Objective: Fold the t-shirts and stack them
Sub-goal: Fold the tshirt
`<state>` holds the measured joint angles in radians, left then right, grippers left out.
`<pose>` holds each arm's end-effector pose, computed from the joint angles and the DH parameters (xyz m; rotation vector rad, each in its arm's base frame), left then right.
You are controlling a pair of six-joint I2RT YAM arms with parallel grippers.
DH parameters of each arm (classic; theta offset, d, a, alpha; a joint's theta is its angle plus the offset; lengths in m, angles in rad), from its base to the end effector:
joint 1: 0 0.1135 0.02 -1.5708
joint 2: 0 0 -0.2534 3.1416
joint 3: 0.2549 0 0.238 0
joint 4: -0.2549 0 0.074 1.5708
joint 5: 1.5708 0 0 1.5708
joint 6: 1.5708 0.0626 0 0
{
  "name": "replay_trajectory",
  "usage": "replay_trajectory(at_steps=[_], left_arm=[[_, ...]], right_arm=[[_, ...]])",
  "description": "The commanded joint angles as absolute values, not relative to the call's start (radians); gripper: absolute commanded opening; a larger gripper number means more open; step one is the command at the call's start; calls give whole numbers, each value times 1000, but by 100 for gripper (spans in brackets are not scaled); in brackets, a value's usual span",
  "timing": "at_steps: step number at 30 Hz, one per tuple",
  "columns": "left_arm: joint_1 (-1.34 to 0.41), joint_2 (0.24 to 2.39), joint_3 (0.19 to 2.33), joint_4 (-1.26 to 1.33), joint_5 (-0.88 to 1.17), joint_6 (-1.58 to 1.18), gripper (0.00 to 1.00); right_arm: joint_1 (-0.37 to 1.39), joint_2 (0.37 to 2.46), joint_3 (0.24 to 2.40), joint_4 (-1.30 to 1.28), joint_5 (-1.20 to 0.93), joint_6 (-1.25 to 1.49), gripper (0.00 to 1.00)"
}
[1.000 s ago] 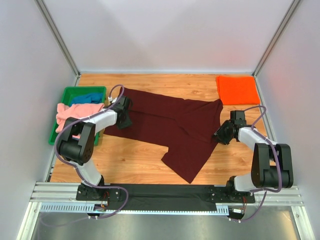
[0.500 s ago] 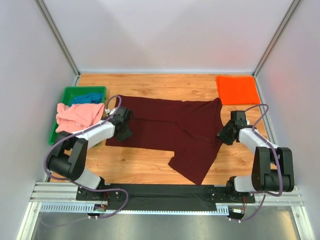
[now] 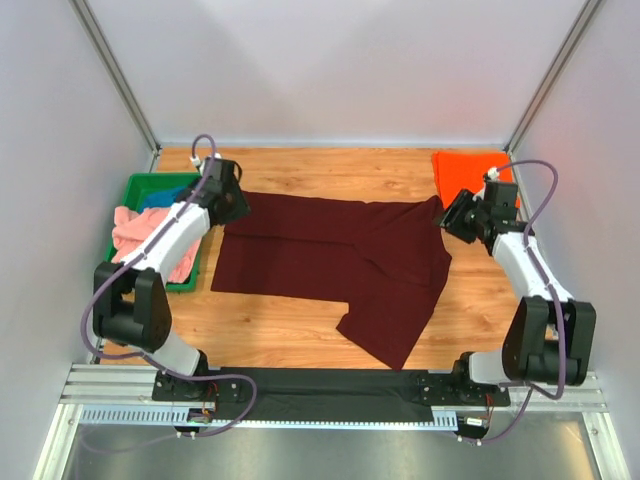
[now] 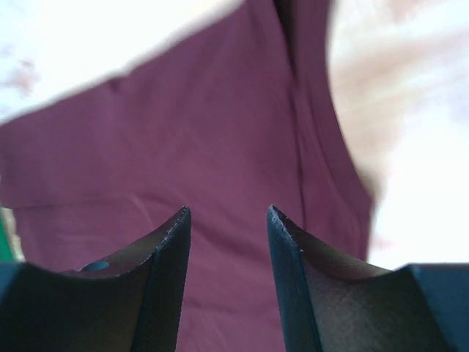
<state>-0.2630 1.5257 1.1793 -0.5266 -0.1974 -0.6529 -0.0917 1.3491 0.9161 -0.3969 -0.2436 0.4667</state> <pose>0.3243 -0.0746 0.2412 -0.5559 2.3640 -0.1748 0.2896 -0.0115 0.2191 0.5558 2.3558 0.4658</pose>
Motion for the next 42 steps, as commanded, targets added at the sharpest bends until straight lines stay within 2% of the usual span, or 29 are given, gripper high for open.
replay_trajectory(at_steps=[1, 8, 14, 23, 33, 40, 42], left_arm=[[-170, 1655, 1293, -529, -129, -519, 48], [-126, 1966, 1717, -650, -123, -296, 50], [-78, 2147, 1906, -689, -31, -203, 51], [-75, 2289, 1999, -690, 2, -97, 54], [-75, 2367, 2065, -669, 2, -31, 55], [-75, 2381, 2071, -653, 25, -18, 53], [-75, 2390, 2071, -650, 32, -15, 49]], right_arm=[[-149, 1448, 1008, -301, -412, 387, 48], [-230, 1655, 1158, -305, -512, 295, 50], [-261, 1834, 1253, -287, -649, 232, 51], [-259, 2019, 1379, -241, -700, 209, 48], [-247, 2109, 1468, -224, -732, 192, 48], [-238, 2141, 1509, -241, -738, 189, 47], [-238, 2143, 1514, -253, -732, 176, 47]])
